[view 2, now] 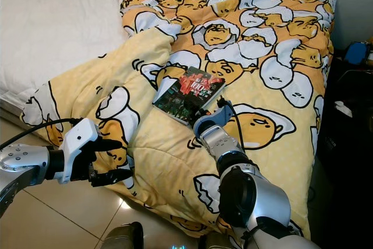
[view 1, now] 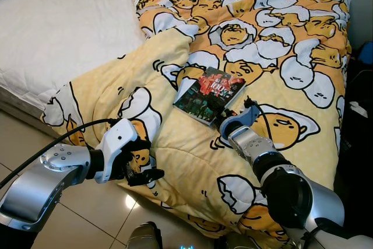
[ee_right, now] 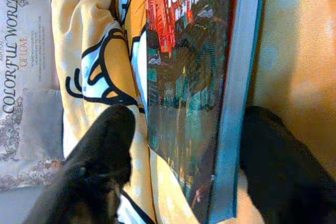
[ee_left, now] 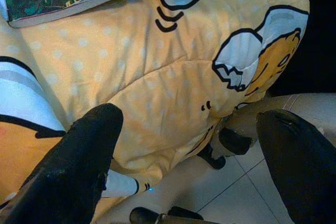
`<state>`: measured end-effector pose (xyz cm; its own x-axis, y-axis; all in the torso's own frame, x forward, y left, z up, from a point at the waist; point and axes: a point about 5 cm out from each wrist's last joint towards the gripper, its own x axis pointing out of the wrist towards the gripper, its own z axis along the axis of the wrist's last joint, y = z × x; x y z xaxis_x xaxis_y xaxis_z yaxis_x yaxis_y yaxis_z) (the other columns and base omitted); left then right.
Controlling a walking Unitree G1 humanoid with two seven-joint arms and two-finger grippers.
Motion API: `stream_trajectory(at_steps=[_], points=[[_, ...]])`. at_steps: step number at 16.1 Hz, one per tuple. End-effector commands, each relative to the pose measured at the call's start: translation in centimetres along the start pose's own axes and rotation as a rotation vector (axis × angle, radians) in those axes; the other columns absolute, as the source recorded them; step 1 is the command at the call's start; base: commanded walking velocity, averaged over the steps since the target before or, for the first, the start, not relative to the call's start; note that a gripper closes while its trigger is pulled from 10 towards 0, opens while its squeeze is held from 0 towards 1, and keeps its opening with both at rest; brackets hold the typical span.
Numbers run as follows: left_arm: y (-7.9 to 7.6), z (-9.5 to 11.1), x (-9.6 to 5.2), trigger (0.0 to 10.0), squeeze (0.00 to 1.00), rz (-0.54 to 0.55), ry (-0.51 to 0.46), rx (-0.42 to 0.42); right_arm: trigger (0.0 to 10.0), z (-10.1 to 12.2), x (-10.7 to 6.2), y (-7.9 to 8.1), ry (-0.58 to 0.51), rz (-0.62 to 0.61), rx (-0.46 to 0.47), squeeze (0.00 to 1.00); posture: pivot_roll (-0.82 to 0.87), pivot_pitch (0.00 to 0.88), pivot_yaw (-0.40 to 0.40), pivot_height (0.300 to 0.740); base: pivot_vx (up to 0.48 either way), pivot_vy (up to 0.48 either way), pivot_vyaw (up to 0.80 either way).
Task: Clean up the room
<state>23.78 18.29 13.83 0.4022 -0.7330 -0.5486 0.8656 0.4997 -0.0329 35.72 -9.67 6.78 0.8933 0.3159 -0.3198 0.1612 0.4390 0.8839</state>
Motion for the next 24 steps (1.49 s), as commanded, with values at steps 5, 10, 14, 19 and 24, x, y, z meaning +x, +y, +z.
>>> stream_trajectory(at_steps=[5,10,14,19,24], points=[[-0.1,0.2,-0.2,10.0,0.0,0.003,0.001,0.007,0.0,-0.6,-0.1,-0.4,0.027,-0.027,-0.015,0.0,0.28,0.175,0.027,0.74,0.0,0.0,0.0],[0.0,0.3,-0.1,10.0,0.0,0.011,0.0,0.007,0.0,-0.6,-0.1,-0.5,0.026,-0.032,-0.017,0.0,0.28,0.173,0.024,0.74,0.0,0.0,0.0],[0.1,0.2,0.0,10.0,0.0,0.035,-0.007,0.013,0.0,-0.5,-0.1,-0.7,0.024,-0.042,-0.023,0.0,0.28,0.168,0.022,0.74,0.0,0.0,0.0],[0.0,0.1,0.0,10.0,0.0,0.035,-0.007,0.011,0.0,-0.4,-0.2,-0.8,0.023,-0.048,-0.029,0.0,0.27,0.159,0.014,0.74,0.0,0.0,0.0],[0.0,0.1,0.5,10.0,0.0,0.066,-0.043,0.008,0.0,0.9,-1.3,-2.7,0.058,-0.037,-0.046,0.0,0.24,0.107,-0.034,0.74,0.0,0.0,0.0]])
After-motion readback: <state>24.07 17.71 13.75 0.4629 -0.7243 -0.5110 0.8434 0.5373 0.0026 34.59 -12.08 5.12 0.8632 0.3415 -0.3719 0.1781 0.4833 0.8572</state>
